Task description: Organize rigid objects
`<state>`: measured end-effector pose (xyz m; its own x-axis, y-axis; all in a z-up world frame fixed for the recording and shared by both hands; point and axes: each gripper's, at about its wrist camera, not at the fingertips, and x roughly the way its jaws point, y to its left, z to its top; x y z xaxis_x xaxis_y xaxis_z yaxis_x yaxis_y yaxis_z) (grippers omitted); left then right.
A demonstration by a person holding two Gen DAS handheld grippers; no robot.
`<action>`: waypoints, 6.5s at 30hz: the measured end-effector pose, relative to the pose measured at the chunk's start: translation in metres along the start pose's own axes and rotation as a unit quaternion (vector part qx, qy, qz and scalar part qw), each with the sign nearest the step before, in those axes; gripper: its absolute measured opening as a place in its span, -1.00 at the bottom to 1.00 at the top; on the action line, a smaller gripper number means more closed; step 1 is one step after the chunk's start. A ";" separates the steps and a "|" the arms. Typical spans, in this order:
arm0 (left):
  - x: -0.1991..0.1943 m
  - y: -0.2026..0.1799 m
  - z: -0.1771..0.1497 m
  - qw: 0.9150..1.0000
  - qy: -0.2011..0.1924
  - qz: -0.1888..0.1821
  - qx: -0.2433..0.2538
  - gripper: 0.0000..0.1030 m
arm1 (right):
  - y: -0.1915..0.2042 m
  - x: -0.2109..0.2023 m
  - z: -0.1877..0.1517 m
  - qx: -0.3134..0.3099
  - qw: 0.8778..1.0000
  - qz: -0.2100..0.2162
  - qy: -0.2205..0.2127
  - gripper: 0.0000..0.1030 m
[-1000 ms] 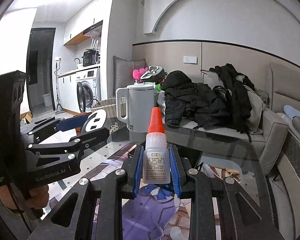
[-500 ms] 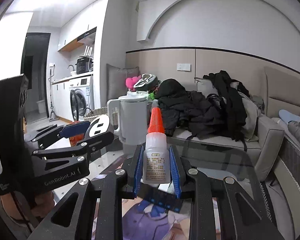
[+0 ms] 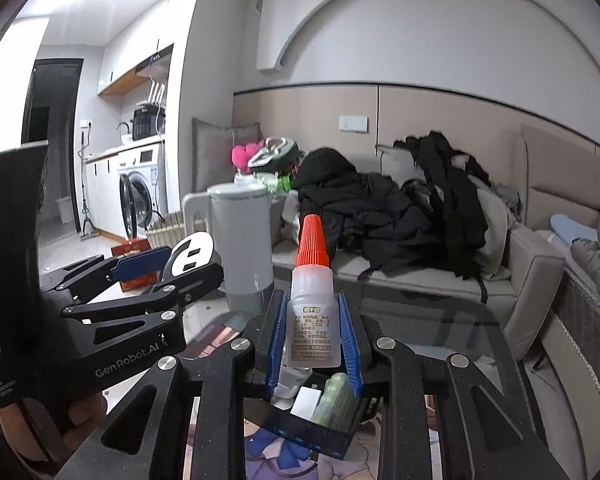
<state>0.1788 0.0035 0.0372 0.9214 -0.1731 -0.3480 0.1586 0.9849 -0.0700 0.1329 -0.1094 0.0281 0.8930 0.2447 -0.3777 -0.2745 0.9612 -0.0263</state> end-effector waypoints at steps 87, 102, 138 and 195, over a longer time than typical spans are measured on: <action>-0.037 0.013 -0.041 0.995 0.093 0.045 -0.005 1.00 | -0.041 -0.008 -0.036 0.094 0.988 0.006 0.122 0.99; -0.110 -0.011 -0.082 0.996 0.014 0.064 0.063 1.00 | -0.008 -0.102 -0.091 0.038 0.998 -0.049 -0.022 0.99; -0.103 -0.005 -0.075 0.993 0.025 0.114 0.009 1.00 | -0.006 -0.075 -0.097 0.051 0.998 -0.032 0.037 0.99; -0.101 -0.004 -0.078 0.993 0.039 0.106 0.016 1.00 | -0.011 -0.078 -0.099 0.057 0.997 -0.031 0.037 0.99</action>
<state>0.0576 0.0160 -0.0001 0.9048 0.0398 -0.4240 -0.0237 0.9988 0.0431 0.0308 -0.1517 -0.0341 0.8772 0.1791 -0.4455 -0.1744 0.9833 0.0520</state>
